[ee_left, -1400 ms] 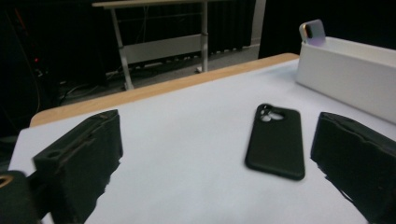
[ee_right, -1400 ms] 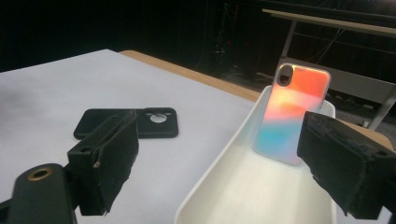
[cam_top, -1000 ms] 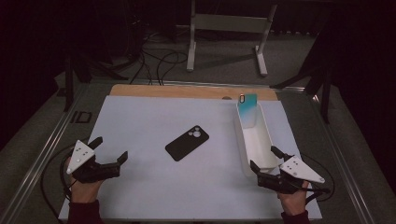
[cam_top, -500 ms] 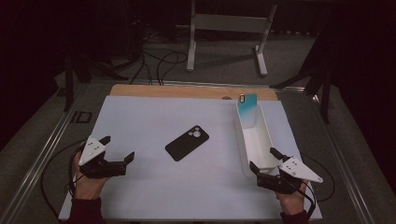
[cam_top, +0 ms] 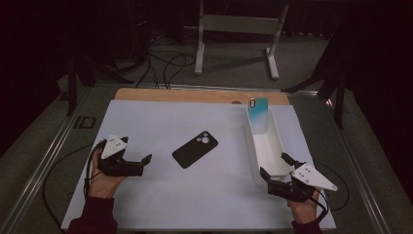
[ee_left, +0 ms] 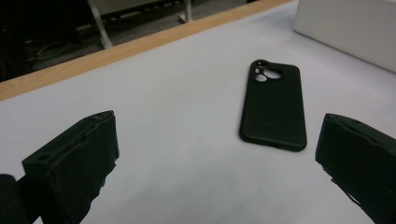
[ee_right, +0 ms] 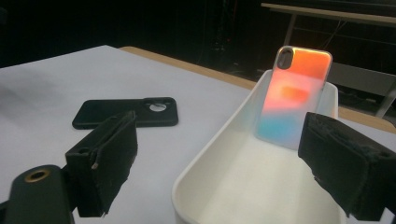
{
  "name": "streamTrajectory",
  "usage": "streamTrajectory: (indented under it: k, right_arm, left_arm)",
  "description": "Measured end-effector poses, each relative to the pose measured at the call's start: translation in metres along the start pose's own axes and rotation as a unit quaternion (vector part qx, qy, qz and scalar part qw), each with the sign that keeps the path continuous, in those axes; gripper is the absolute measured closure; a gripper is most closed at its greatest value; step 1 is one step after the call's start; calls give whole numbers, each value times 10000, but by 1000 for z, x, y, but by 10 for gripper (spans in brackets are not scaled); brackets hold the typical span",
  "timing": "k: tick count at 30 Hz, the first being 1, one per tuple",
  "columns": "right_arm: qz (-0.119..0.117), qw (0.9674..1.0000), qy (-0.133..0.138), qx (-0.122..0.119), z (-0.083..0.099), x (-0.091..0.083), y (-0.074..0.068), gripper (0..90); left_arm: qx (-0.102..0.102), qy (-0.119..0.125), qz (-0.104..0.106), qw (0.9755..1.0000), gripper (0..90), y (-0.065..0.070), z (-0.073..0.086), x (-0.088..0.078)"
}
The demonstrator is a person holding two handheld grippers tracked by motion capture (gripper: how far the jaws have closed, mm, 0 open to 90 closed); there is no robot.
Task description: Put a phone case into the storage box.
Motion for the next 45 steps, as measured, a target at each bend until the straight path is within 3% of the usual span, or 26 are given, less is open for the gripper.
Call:
streamTrajectory:
  k: [9, 18, 29, 36, 40, 45]
  right_arm:
    - [-10, 10000, 13, 13, 0, 0, 0, 117]
    - [-20, 10000, 17, 21, -1, 1, -1, 116]
    - [-21, 10000, 21, 39, -2, 1, 0, 116]
    - [-24, 10000, 30, 36, -2, 1, 0, 116]
    - [-17, 10000, 35, 32, -2, 1, 0, 116]
    - [-14, 10000, 29, 13, -3, 2, -1, 116]
  left_arm:
    - [167, -362, 211, 9990, 0, 10, -10, 29]
    - [324, -781, 437, 9955, 0, 24, -19, 60]
    - [407, -1354, 622, 9880, 0, 37, -13, 98]
    - [497, -1652, 683, 9826, 0, 43, -8, 113]
    - [486, -1751, 715, 9808, 0, 45, -6, 119]
    - [590, -1951, 729, 9763, 0, 51, -2, 131]
Point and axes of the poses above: each handheld gripper's, and its own axes: x roughly forward along the jaws, z roughly out of its underside, y roughly to its right, the point moved 7 cm from there along x, roughly forward along the jaws, and after that the axes turned 1 degree about z, right-handed, at the moved point
